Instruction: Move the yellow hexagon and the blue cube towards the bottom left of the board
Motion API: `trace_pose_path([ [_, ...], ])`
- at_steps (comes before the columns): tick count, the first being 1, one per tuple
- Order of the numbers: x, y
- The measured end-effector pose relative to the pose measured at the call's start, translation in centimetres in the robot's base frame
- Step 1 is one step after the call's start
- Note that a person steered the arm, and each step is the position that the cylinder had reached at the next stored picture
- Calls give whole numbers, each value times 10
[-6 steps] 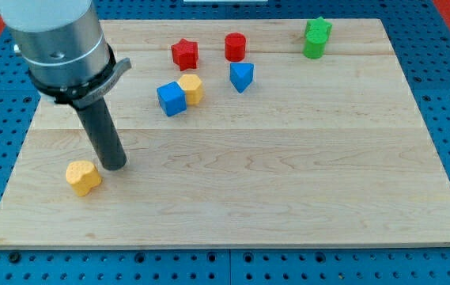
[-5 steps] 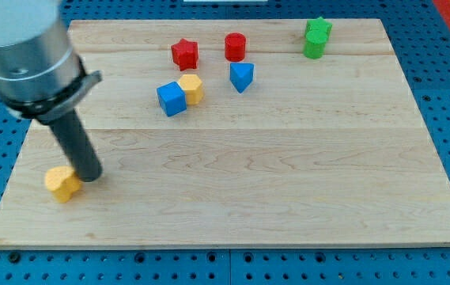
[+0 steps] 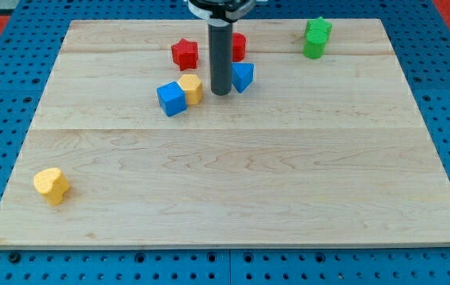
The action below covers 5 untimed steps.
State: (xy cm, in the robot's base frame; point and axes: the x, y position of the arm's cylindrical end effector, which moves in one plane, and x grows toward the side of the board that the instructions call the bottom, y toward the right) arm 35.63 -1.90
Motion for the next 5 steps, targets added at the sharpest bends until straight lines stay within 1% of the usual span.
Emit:
trace_pose_path([
  [2,-1,-94],
  [3,12,-138],
  [4,37,-130],
  [5,66,-139],
])
